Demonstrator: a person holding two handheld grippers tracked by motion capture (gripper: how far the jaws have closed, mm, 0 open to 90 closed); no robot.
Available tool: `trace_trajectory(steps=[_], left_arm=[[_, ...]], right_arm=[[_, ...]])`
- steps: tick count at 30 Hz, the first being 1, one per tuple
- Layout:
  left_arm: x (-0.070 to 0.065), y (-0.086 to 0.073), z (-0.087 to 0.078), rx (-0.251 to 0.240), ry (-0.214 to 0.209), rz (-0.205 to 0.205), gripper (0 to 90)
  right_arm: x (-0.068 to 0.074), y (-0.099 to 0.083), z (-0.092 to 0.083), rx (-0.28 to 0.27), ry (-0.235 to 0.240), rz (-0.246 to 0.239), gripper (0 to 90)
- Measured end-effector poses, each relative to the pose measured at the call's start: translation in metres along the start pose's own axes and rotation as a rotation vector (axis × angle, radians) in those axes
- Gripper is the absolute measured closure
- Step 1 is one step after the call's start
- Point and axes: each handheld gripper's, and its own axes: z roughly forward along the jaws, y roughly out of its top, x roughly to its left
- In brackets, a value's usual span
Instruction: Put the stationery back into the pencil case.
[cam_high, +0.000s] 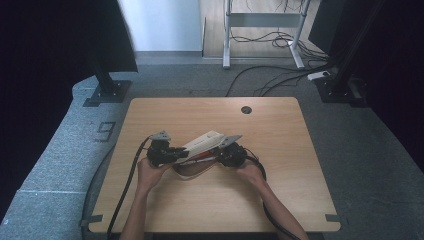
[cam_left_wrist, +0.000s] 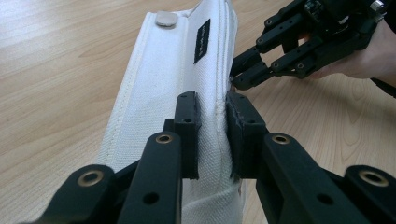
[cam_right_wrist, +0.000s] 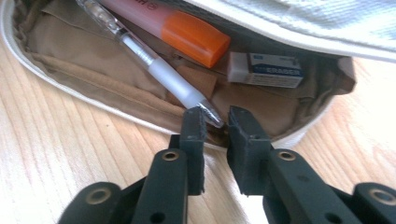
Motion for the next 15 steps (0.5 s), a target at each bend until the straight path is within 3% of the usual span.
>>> trace_trajectory(steps=[15], left_arm=[[0.0004,-0.0004,0.0010,0.006,0.001,-0.003,74.8]], right_arm=[[0.0007,0.0099,0.0101,-0.040,-0.019,0.016,80.4]])
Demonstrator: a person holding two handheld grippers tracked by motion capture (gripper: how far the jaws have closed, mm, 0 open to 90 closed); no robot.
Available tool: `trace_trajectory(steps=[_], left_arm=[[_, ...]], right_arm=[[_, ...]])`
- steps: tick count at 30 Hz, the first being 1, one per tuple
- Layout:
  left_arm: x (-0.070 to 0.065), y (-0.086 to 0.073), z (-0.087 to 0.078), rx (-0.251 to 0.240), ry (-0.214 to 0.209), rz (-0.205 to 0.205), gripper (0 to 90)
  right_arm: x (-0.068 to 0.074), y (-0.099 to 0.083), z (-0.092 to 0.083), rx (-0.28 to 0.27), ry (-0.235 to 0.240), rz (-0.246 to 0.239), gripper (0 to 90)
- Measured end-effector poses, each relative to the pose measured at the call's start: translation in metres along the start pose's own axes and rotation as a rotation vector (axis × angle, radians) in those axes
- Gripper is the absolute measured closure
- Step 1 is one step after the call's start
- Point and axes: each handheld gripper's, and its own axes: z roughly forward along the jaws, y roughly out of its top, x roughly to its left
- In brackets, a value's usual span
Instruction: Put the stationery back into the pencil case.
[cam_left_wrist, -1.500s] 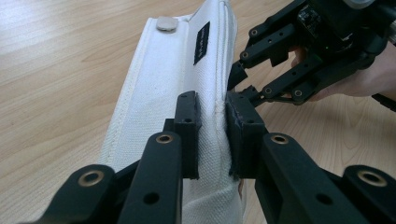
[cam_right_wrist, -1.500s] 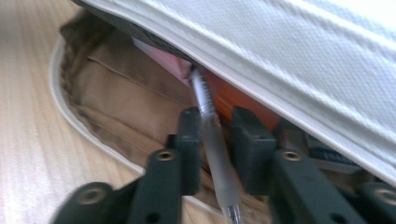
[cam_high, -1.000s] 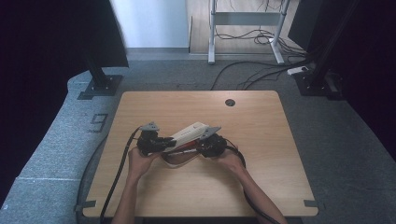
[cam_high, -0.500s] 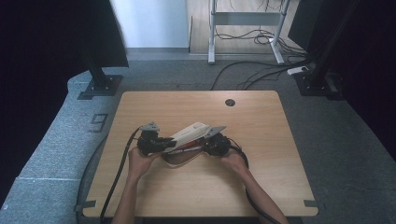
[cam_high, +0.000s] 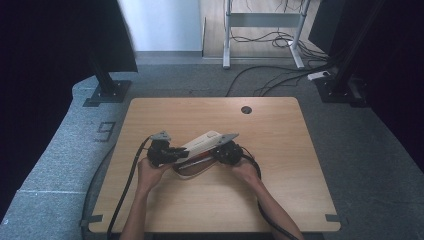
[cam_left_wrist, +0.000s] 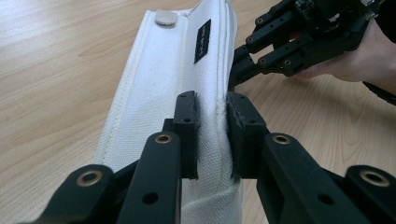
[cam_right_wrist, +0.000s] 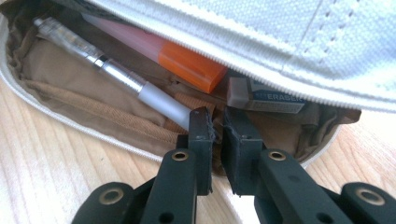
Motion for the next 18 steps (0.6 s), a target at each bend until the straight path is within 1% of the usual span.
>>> trace_trajectory(steps=[2,4,8,10,14,15,18], left_arm=[[0.000,0.000,0.000,0.003,-0.003,-0.002,74.7],[0.000,-0.001,0.001,0.006,-0.007,-0.005,74.4],[-0.001,-0.002,0.003,0.014,-0.010,-0.004,73.7],[-0.003,-0.003,0.004,0.019,-0.010,-0.002,73.0],[-0.004,-0.005,0.006,0.028,-0.014,-0.003,71.3],[-0.005,-0.005,0.008,0.036,-0.018,-0.002,70.6],[-0.008,-0.008,0.010,0.044,-0.014,0.004,69.1]], right_arm=[[-0.001,0.000,0.000,-0.002,0.000,-0.002,79.7],[-0.001,0.000,0.000,-0.002,-0.003,-0.004,77.1],[-0.002,-0.002,-0.005,-0.013,-0.005,0.009,74.4],[-0.003,-0.003,-0.007,-0.013,-0.007,0.006,73.2],[-0.006,-0.007,-0.014,-0.012,-0.013,0.011,70.5],[-0.007,-0.008,-0.015,-0.015,-0.015,0.013,69.7],[-0.011,-0.012,-0.023,-0.020,-0.019,0.022,67.7]])
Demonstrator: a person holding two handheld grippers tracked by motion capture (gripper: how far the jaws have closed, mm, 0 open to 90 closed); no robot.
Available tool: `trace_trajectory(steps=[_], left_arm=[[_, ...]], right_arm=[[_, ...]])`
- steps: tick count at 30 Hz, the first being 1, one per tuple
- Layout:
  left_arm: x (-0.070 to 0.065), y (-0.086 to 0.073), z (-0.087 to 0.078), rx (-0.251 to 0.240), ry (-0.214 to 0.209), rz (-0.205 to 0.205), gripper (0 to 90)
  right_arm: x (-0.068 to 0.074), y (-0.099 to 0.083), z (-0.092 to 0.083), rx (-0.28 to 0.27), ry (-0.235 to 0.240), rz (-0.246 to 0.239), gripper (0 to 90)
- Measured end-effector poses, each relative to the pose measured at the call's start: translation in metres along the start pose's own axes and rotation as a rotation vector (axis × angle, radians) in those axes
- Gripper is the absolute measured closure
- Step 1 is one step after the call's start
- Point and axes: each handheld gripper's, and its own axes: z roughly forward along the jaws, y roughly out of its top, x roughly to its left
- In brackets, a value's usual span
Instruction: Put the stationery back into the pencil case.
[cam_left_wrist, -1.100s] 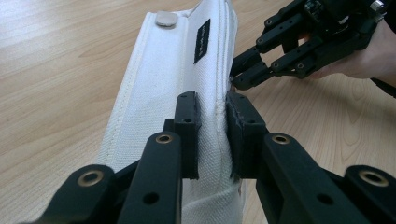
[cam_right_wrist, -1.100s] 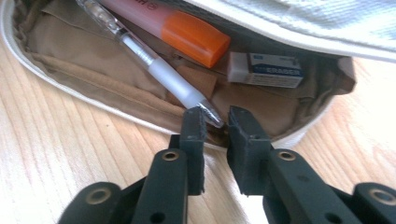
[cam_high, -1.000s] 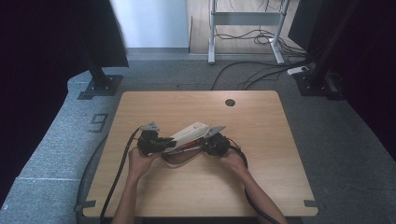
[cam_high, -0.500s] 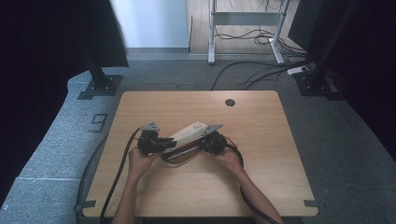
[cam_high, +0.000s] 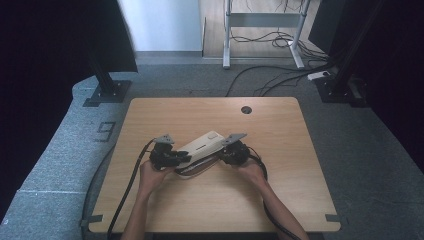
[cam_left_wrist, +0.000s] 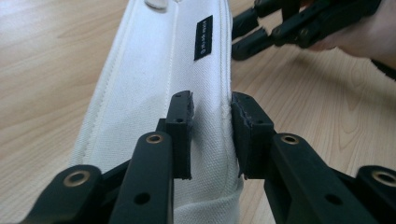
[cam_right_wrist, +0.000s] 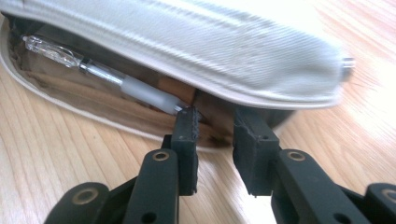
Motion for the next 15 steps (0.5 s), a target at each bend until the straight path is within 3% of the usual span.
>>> trace_trajectory(steps=[15], left_arm=[[-0.006,-0.015,0.009,0.026,-0.020,-0.008,62.8]], right_arm=[[-0.009,-0.013,-0.017,-0.011,-0.011,0.024,61.9]])
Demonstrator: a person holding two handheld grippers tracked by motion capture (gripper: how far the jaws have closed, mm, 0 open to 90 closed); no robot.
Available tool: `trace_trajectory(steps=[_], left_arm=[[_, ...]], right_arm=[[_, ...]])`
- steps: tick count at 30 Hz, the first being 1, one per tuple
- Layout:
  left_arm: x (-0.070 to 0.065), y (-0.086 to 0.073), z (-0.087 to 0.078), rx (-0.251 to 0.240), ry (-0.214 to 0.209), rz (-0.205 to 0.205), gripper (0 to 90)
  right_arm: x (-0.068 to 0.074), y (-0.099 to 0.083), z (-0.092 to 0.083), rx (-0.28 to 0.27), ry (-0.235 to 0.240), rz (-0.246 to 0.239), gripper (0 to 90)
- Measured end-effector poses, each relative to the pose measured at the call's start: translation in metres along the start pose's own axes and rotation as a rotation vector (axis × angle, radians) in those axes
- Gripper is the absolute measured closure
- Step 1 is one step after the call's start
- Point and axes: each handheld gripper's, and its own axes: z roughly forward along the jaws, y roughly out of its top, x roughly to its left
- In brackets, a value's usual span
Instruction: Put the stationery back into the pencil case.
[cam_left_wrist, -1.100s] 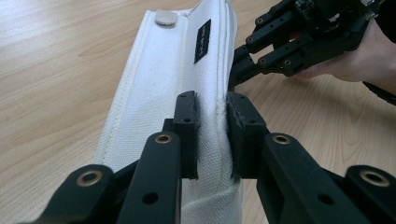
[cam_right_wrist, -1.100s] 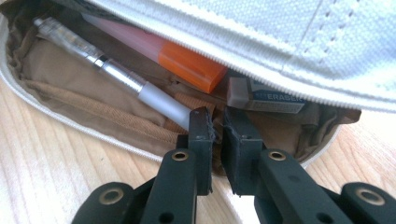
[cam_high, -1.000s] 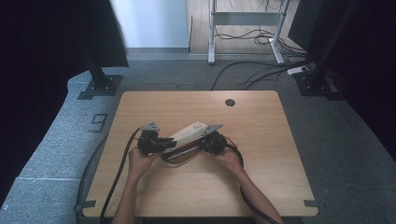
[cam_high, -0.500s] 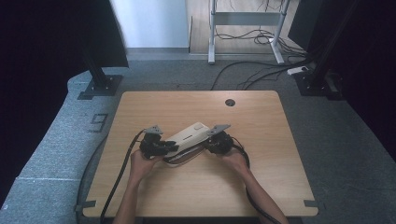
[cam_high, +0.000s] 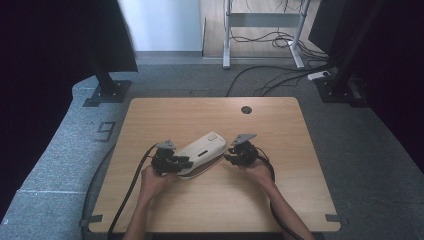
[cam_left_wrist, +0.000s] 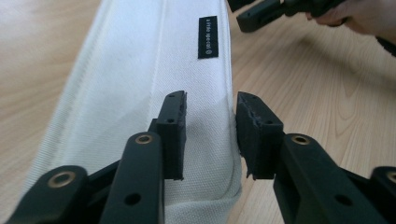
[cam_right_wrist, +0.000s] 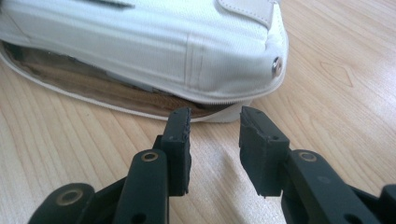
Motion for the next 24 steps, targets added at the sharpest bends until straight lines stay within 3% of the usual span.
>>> trace_trajectory(steps=[9,16,24], left_arm=[[-0.004,-0.005,0.004,0.010,0.031,0.026,60.2],[-0.010,-0.003,0.000,0.002,0.096,0.060,38.7],[-0.017,0.002,-0.015,-0.068,0.102,0.059,20.9]], right_arm=[[-0.001,-0.005,-0.003,-0.001,0.000,0.008,58.5],[0.000,-0.006,-0.005,-0.009,0.005,0.017,47.3],[0.007,-0.003,-0.011,-0.006,0.028,-0.010,29.9]])
